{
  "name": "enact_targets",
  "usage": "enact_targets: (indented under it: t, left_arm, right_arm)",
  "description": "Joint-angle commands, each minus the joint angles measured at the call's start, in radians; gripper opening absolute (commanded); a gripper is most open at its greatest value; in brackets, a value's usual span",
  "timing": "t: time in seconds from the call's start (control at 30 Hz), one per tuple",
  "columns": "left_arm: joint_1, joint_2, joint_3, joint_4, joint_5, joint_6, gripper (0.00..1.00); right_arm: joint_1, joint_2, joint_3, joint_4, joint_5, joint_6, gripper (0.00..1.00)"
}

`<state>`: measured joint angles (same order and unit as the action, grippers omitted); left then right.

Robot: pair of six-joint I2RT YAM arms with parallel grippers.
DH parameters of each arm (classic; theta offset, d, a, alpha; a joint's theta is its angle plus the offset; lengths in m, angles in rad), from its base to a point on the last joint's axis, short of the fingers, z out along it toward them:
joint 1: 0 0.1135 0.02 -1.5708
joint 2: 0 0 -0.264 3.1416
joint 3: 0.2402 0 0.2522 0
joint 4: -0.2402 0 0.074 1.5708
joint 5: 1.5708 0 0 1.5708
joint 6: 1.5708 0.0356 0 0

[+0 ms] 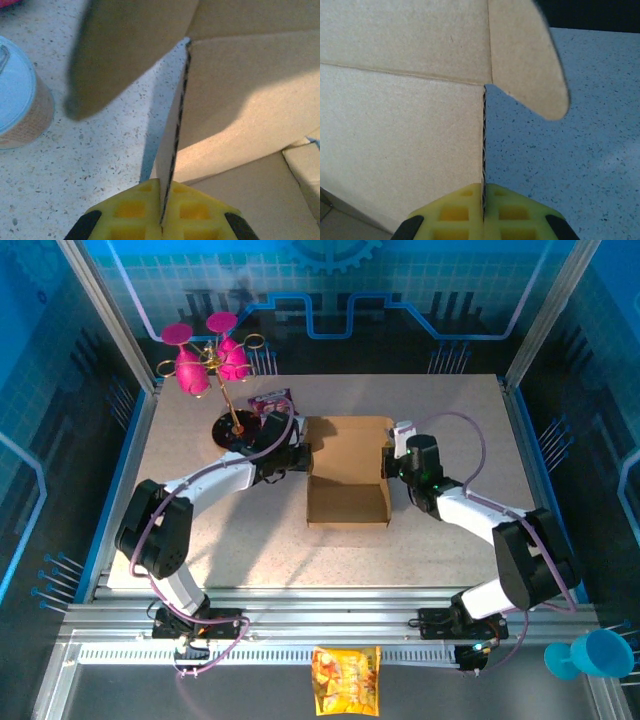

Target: Fold the paper box

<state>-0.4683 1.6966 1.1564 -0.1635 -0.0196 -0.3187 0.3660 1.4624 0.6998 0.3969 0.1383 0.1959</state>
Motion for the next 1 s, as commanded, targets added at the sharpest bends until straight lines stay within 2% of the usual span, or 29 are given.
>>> enact_targets:
  t: [0.0, 0.1, 0.27, 0.47, 0.63, 0.97]
  left_arm:
    - [-0.033, -0.003, 0.017, 0.157, -0.097, -0.073, 0.00]
    - [-0.045, -0.005, -0.008, 0.273, -0.161, -0.091, 0.00]
    - [-0.045, 0.027, -0.047, 0.507, -0.181, -0.107, 0.00]
    - [-0.039, 0.110, -0.062, 0.705, -0.132, -0.103, 0.00]
    - [-0.035, 0.145, -0.181, 0.931, -0.106, -0.121, 0.00]
    - [-0.039, 0.123, -0.363, 1.116, -0.092, -0.170, 0.00]
  right_arm:
    - [0.039, -0.004, -0.036, 0.200, 0.061, 0.066, 0.00]
    - [0.038, 0.027, -0.034, 0.268, 0.081, 0.101, 0.00]
    - [0.047, 0.086, -0.015, 0.368, 0.114, 0.153, 0.00]
    - [0.053, 0.194, 0.013, 0.472, 0.130, 0.213, 0.00]
    - [0.082, 0.260, -0.044, 0.640, 0.184, 0.239, 0.00]
    - [0.129, 0.283, -0.133, 0.728, 0.240, 0.247, 0.01]
